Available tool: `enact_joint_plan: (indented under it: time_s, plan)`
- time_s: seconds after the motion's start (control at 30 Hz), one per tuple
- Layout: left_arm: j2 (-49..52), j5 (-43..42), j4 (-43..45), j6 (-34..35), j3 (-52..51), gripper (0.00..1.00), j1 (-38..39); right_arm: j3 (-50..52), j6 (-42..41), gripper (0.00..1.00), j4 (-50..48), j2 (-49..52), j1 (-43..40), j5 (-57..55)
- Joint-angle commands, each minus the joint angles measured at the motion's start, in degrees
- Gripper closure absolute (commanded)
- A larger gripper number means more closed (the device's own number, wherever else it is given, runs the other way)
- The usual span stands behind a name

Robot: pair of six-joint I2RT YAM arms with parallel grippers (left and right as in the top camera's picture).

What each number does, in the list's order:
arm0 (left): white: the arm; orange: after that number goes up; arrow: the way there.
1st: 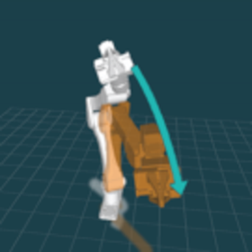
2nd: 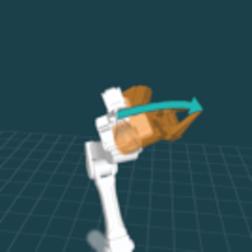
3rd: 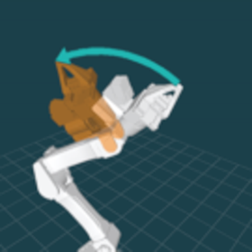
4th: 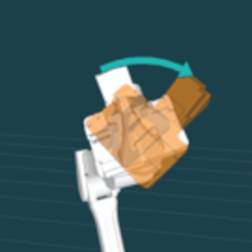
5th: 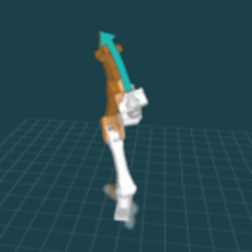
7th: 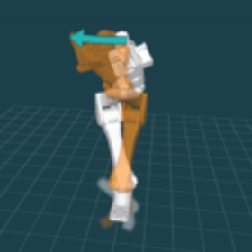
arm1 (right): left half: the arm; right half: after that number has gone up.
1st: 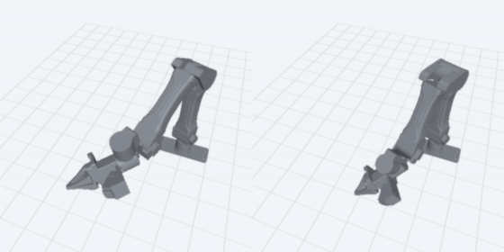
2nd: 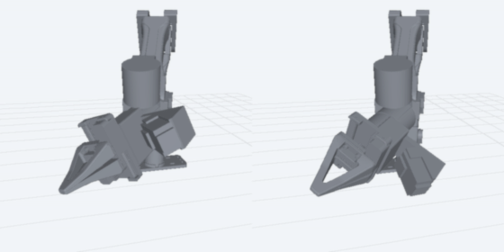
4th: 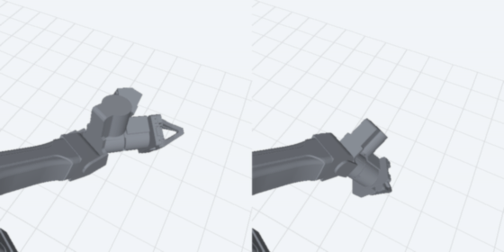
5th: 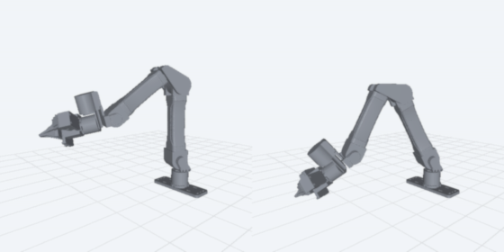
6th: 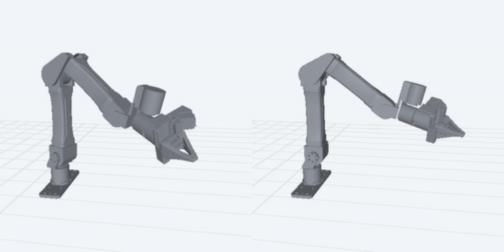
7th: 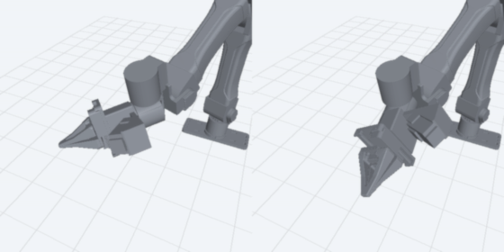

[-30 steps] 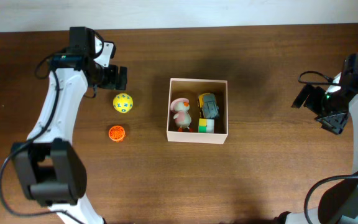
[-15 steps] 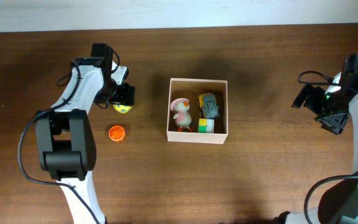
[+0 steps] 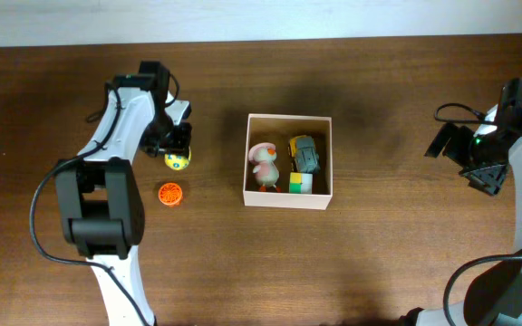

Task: Pack container
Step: 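Carry the ball into the box and release it with the left gripper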

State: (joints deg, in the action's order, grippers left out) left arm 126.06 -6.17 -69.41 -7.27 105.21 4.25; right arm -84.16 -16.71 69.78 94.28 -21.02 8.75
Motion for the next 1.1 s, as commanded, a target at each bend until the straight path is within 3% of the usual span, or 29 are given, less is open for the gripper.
enact_joint_plan:
  time_s: [0.0,0.2,0.3,0.47,0.93,1.0,1.03,1.07]
  plan:
    - [-0.4,-0.5,-5.4,-0.1,11.1,0.66,2.7,0.4,0.2,0.01,-0.2,0.1,-0.3,0.5]
    - [-0.4,0.0,-15.1,-0.1,29.3,0.64,10.7,0.4,0.2,0.01,-0.2,0.1,-0.3,0.5]
    - [-0.4,0.0,-15.0,0.4,31.1,0.55,15.9,0.4,0.2,0.01,-0.2,0.1,-0.3,0.5]
    - [0.3,-0.1,-13.4,3.4,27.6,0.54,21.4,0.4,0.2,0.01,-0.2,0.1,-0.3,0.5]
    - [0.6,0.0,7.8,3.6,8.8,0.53,28.4,0.4,0.2,0.01,-0.2,0.1,-0.3,0.5]
    - [0.6,0.0,8.5,3.6,8.1,0.43,28.4,0.4,0.2,0.01,-0.2,0.1,-0.3,0.5]
    - [0.6,0.0,8.5,3.6,8.1,0.31,28.4,0.4,0.2,0.01,-0.2,0.1,-0.3,0.5]
    - [0.5,0.0,8.5,3.5,8.2,0.25,28.3,0.4,0.2,0.01,-0.2,0.1,-0.3,0.5]
